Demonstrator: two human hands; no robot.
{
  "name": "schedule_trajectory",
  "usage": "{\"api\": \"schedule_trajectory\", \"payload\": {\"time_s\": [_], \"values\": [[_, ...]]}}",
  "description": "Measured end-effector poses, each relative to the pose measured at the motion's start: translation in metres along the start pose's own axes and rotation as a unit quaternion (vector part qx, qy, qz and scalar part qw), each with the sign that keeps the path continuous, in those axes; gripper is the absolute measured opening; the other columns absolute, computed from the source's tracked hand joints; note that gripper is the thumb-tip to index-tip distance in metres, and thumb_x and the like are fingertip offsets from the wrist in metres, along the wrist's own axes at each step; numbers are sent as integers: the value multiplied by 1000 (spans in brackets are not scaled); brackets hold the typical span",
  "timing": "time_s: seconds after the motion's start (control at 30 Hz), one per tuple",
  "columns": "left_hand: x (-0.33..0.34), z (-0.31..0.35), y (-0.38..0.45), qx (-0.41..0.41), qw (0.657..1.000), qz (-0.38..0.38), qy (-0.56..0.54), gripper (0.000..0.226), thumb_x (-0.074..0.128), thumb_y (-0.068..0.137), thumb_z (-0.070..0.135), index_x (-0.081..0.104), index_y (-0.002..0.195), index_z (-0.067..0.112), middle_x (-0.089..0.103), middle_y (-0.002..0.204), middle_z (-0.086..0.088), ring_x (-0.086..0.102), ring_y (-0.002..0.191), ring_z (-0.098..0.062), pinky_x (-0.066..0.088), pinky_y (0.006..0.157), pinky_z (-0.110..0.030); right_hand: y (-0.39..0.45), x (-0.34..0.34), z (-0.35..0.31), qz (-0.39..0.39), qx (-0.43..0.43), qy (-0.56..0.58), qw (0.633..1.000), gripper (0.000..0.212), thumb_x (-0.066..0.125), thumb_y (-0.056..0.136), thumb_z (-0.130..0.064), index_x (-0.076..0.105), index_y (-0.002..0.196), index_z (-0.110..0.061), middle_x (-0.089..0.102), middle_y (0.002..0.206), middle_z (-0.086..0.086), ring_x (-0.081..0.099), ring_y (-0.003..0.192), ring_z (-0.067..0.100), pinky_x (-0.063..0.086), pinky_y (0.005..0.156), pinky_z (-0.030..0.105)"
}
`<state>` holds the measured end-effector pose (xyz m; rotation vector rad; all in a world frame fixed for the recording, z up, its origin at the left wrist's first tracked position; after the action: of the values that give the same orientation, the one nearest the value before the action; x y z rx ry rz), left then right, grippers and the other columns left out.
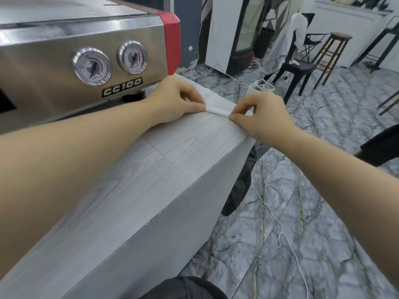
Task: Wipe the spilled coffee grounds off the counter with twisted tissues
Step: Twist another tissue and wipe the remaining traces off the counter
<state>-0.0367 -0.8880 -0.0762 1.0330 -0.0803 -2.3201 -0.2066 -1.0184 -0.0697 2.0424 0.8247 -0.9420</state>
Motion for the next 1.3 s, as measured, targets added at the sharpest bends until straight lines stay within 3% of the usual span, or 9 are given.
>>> {"api": "schedule_trajectory", "payload": {"time_s": [0.07, 0.13, 0.3, 0.4, 0.53, 0.8, 1.03, 1.13, 1.3], "values": [[1, 0, 2, 11, 1000, -2, -3, 17, 80, 80, 19, 78, 94, 10, 57, 63, 14, 46, 50, 7, 33, 52, -3, 0, 2, 1, 3, 16, 17, 1000, 8, 75, 81, -22, 74, 88, -18, 70, 82, -4, 50, 62, -5, 33, 59, 8], [3, 1, 4, 3, 1000, -11, -8, 17, 79, 82, 19, 78, 96, 11, 58, 66, 12, 46, 51, 9, 34, 53, -2, 1, 2, 1, 1, 21, 25, 999, 10, 75, 81, -21, 75, 90, -19, 70, 82, -3, 52, 69, 0, 35, 62, 11], [1, 3, 3, -19, 999, -31, -10, 12, 77, 84, 17, 76, 95, 14, 56, 46, 31, 49, 50, 15, 34, 50, 1, 1, -1, -5, -30, 38, 22, 999, 3, 74, 81, -16, 76, 81, -18, 65, 71, -10, 55, 67, 0, 37, 58, 5], [-3, 2, -2, -25, 999, -35, -14, 14, 78, 83, 21, 78, 96, 16, 56, 45, 31, 47, 48, 11, 33, 49, 0, -8, -2, -12, -28, 42, 28, 998, 3, 74, 81, -15, 77, 81, -16, 64, 68, -6, 54, 59, -2, 34, 49, -2], [-10, -2, -21, -29, 999, -41, -21, 15, 79, 81, 24, 78, 95, 19, 55, 45, 29, 43, 47, 5, 33, 49, -2, -27, 2, -25, -24, 54, 41, 997, 4, 73, 81, -15, 77, 79, -17, 66, 68, -3, 49, 48, -15, 32, 46, -3], [-48, -10, -93, -28, 998, -43, -28, 12, 81, 78, 28, 79, 90, 25, 59, 55, 26, 43, 55, 1, 35, 54, -4, -79, 15, -81, -39, 67, 75, 994, 5, 73, 81, -17, 77, 78, -19, 71, 74, 4, 52, 54, 3, 34, 42, 4], [-99, -24, -185, -27, 999, -29, -22, 14, 81, 77, 30, 80, 91, 26, 60, 71, 11, 44, 69, -13, 38, 65, -21, -137, 36, -160, -66, 56, 115, 990, 8, 71, 82, -13, 76, 76, -17, 70, 73, 5, 48, 45, -4, 34, 40, 5], [-122, -30, -227, -21, 999, -20, -19, 15, 81, 77, 31, 80, 91, 28, 59, 72, 10, 44, 68, -14, 38, 65, -27, -163, 45, -194, -81, 44, 121, 988, 8, 70, 82, -13, 76, 77, -17, 69, 72, 0, 53, 53, -3, 39, 44, 7], [-160, -38, -298, -34, 999, -6, -15, 14, 80, 77, 30, 80, 91, 27, 59, 71, 13, 44, 64, -10, 37, 62, -18, -198, 62, -249, -111, 6, 125, 986, 8, 72, 81, -14, 76, 77, -19, 68, 69, -7, 60, 70, 5, 46, 60, 12]]}}
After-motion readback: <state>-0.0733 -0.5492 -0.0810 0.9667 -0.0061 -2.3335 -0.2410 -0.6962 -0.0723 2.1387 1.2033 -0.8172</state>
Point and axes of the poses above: each hand's wrist, its own y-axis towards the middle knuckle, its own x-axis out of the palm, z = x × y, the point moved 2 cm from there along y, towards the middle knuckle
